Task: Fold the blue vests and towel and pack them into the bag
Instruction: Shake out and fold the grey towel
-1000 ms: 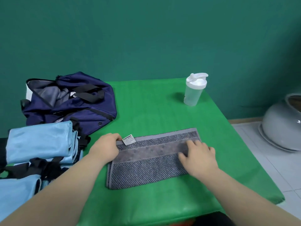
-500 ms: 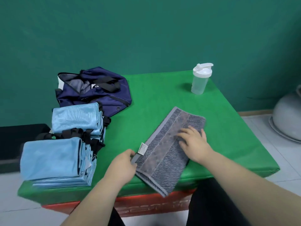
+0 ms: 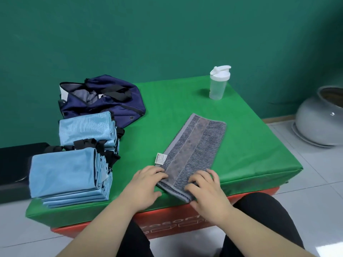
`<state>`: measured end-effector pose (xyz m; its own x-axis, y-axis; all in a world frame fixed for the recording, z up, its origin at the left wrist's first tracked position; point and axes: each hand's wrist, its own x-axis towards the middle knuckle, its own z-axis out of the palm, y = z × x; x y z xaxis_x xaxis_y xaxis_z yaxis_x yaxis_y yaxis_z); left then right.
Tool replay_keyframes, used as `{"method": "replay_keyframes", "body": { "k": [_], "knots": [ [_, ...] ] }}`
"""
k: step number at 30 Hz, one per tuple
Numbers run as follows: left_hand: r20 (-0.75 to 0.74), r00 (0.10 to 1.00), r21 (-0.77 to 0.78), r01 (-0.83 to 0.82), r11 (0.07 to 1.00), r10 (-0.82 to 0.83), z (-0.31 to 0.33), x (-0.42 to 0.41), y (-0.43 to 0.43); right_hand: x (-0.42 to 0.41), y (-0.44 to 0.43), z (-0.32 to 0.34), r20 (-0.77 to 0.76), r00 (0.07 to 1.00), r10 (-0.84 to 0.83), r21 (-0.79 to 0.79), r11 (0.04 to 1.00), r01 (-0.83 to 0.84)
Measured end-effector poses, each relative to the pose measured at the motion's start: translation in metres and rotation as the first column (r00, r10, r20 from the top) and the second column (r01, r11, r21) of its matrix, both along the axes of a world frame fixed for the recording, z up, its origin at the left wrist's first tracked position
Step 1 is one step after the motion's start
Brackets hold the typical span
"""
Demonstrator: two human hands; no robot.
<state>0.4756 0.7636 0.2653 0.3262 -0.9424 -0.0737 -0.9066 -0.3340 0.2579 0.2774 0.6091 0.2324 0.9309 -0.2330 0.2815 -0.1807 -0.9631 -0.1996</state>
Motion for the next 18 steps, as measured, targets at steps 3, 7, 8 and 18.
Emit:
{"method": "replay_keyframes", "body": {
  "k": [3,7,8,18],
  "knots": [
    [0.000,1.000,-0.019,-0.016,1.000,0.016,0.000,0.000,-0.001,0.002,-0.007,0.013,0.122,0.992,-0.026,0.087,0.996,0.015],
    [-0.030,0.998,-0.126,-0.050,0.991,0.047,0.007,-0.014,-0.005,-0.003,-0.025,0.037,0.177,0.965,-0.195,0.361,0.925,0.120],
    [-0.058,0.996,-0.177,-0.077,0.981,0.068,0.011,-0.017,-0.008,-0.005,-0.029,0.044,0.173,0.957,-0.231,0.420,0.896,0.140],
    [-0.521,0.846,-0.429,-0.375,0.822,0.114,0.063,-0.018,-0.080,-0.008,-0.092,0.076,0.191,0.819,-0.541,0.882,0.460,0.098]
  ]
}}
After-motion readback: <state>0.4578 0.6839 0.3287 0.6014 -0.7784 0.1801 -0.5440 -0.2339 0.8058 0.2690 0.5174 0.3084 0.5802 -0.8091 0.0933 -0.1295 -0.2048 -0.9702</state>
